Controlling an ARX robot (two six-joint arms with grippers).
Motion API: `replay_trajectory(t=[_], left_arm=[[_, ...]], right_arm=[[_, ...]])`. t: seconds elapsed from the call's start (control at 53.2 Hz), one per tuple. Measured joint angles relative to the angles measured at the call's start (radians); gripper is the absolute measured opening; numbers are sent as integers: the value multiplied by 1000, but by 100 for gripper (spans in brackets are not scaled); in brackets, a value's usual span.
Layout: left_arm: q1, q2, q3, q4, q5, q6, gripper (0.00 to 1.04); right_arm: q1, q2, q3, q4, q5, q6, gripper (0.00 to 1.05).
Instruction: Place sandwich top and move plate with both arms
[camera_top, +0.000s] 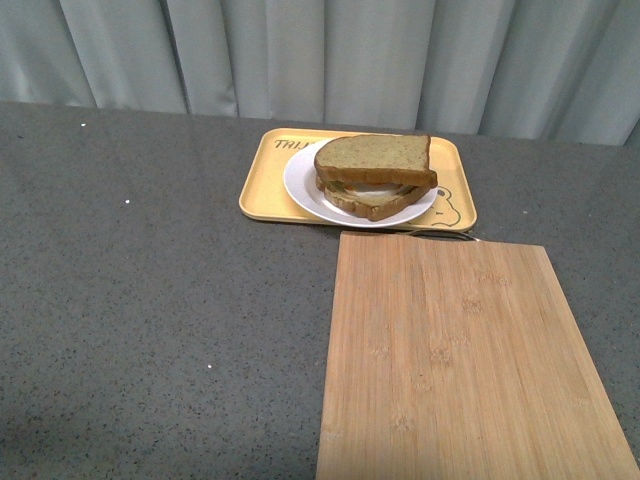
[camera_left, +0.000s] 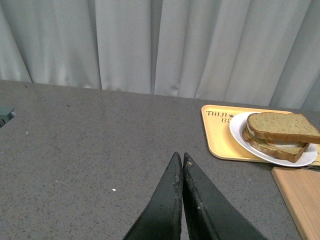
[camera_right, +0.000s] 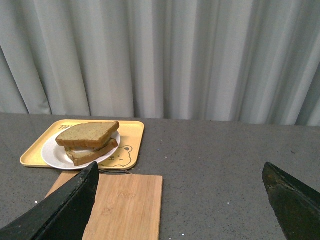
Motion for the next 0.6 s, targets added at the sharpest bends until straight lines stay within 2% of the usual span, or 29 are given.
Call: replay_trajectory(t=[0.601], left_arm=[[0, -416, -8, -375, 0, 0, 4]], right_arm=[[0, 0, 0, 0, 0, 0, 95]])
